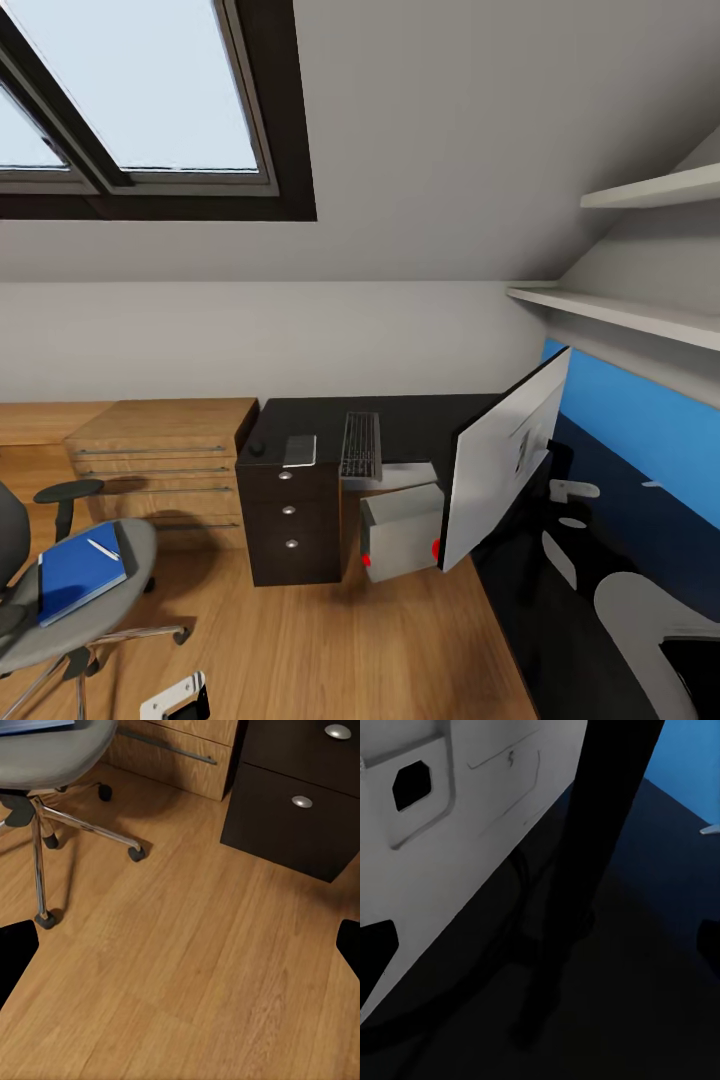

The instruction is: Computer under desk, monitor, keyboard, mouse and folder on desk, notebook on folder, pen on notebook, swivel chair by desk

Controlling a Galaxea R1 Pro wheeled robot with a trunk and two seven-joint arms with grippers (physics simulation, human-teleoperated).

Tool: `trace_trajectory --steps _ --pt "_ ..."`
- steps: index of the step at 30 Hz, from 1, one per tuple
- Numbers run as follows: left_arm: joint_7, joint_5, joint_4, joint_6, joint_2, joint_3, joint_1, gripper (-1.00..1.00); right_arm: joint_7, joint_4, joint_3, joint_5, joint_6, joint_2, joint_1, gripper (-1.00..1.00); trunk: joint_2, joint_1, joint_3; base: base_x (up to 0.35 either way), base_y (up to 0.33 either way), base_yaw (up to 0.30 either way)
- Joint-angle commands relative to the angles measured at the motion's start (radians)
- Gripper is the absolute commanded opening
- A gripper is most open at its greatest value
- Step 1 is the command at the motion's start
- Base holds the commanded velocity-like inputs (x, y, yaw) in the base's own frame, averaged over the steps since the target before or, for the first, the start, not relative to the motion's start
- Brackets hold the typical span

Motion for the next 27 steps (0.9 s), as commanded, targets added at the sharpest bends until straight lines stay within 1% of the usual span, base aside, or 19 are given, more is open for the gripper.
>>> trace_trajectory --steps 1,4,13,18,21,27 --pt "0.007 0.011 -0.001 -0.007 0.002 -0.008 -0.001 1.0 -0.003 0.0 0.006 -0.01 -0.002 0.0 -0.001 1.0 -0.001 0.0 -0.002 0.001 0.0 0.057" --pt "0.007 0.01 0.0 -0.007 0.002 -0.008 -0.002 1.0 -0.004 0.0 0.006 -0.01 -0.002 0.001 -0.001 1.0 -0.001 0.0 -0.002 0.0 0.0 0.142" --pt "0.007 0.009 0.0 -0.007 0.002 -0.009 -0.002 1.0 -0.004 -0.001 0.005 -0.01 -0.002 0.001 -0.001 1.0 -0.001 0.0 -0.002 0.0 0.0 0.232" --pt "0.007 0.009 0.0 -0.007 0.002 -0.009 -0.002 1.0 -0.004 -0.002 0.005 -0.01 -0.002 0.001 -0.001 1.0 -0.001 0.0 -0.002 0.0 0.0 0.167" --pt "0.007 0.009 0.0 -0.008 0.002 -0.008 -0.002 1.0 -0.003 -0.002 0.005 -0.01 -0.002 0.001 -0.001 1.0 -0.001 0.0 -0.002 0.047 0.0 0.098" --pt "0.007 0.009 0.0 -0.011 0.003 -0.008 -0.002 1.0 -0.003 -0.001 0.004 -0.01 -0.002 0.001 -0.001 1.0 -0.001 0.0 -0.002 0.215 0.0 0.017"
